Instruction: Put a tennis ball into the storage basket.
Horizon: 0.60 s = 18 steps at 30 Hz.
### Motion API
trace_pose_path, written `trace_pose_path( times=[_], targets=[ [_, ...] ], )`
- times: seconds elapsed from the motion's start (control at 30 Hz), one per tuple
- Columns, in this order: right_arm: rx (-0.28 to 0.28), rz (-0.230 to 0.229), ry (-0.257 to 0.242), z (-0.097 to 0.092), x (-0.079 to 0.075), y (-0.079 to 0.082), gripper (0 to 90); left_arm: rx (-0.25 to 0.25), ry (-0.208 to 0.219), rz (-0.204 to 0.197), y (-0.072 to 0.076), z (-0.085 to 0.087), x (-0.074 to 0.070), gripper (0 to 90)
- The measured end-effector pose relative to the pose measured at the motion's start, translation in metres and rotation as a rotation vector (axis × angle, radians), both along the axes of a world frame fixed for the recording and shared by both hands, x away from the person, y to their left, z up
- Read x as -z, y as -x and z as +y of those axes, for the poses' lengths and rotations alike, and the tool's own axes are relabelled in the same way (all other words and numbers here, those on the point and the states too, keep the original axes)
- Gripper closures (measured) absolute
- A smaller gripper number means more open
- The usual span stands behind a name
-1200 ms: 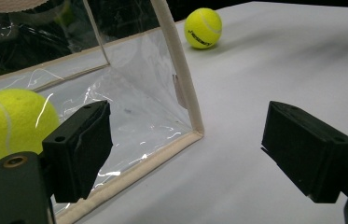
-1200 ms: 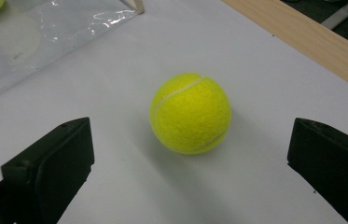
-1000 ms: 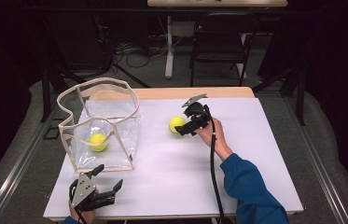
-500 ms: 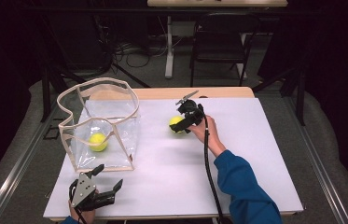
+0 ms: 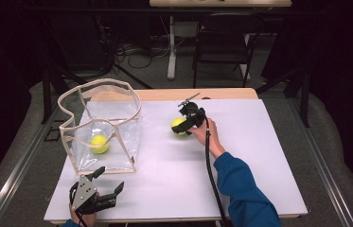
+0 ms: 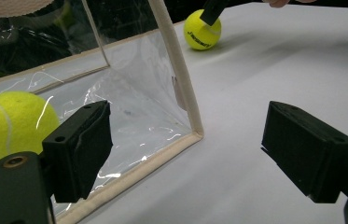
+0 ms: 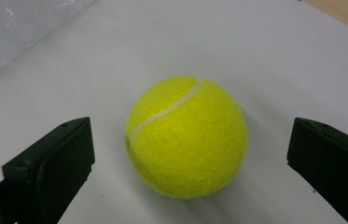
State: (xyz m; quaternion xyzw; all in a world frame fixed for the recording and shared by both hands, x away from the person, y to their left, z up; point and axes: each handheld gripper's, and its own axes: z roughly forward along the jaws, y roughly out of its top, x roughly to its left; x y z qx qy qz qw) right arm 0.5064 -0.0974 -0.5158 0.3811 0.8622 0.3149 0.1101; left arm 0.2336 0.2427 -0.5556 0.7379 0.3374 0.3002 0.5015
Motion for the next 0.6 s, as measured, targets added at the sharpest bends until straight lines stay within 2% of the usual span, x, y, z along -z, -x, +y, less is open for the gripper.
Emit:
trace_pose_path(
  times=[0.33, 0.5, 0.6],
  targets=[
    [0.003, 0.003, 0.002, 0.004, 0.007, -0.004, 3.4, 0.001, -0.004, -0.001, -0.001, 0.000, 0.000, 16.0],
    [0.000, -0.012, 0.004, 0.008, 0.008, -0.003, 11.1, 0.001, -0.002, 0.000, 0.000, 0.000, 0.000, 16.0],
    [0.014, 0.001, 0.009, 0.010, 0.010, -0.004, 13.9, 0.003, -0.007, -0.001, 0.000, 0.000, 0.000, 15.9]
  ],
)
